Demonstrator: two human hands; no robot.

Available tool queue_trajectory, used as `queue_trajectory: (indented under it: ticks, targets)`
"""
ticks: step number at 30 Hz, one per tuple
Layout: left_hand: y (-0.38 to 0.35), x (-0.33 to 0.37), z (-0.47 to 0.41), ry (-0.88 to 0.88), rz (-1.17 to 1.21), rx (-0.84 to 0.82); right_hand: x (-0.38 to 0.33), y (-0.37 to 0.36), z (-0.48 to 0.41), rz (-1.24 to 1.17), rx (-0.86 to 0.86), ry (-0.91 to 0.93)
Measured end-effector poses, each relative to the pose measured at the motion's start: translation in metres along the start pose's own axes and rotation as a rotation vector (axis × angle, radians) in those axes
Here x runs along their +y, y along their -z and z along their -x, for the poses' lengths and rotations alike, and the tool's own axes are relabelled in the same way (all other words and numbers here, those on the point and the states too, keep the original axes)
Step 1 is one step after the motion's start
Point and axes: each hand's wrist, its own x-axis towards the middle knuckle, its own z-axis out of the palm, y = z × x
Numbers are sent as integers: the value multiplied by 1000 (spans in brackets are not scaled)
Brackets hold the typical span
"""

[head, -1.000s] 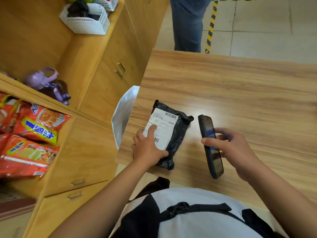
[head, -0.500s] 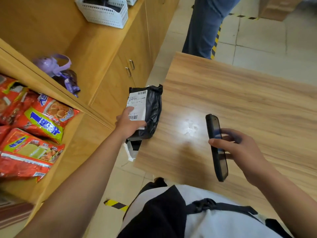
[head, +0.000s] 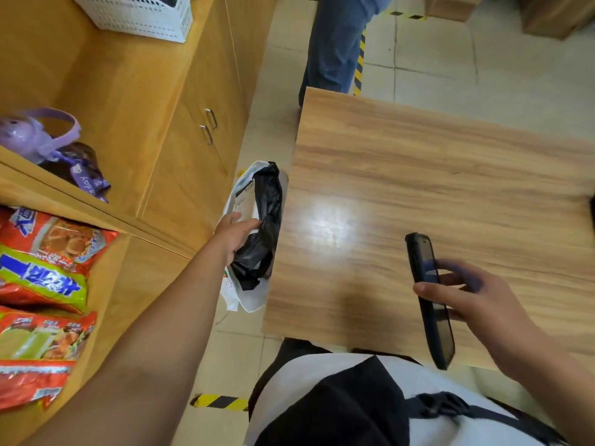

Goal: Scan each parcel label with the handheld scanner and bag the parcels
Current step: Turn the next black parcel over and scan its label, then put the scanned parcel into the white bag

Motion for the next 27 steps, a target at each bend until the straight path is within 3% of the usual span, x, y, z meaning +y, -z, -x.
queue_trajectory:
  ticks: [4,13,20,27]
  targets:
    - [2,6,-8,-64,-114,181,0,0,3,3,23,-3]
    - [2,5,16,-99,48,268,5,-1,-5,-56,-18,8]
    - [-47,31,60,-290,-3,170,23,20,-12,-171,-12,-4]
    - [-155,80,96,-452,-171,-47,47,73,-18,-315,81,-10]
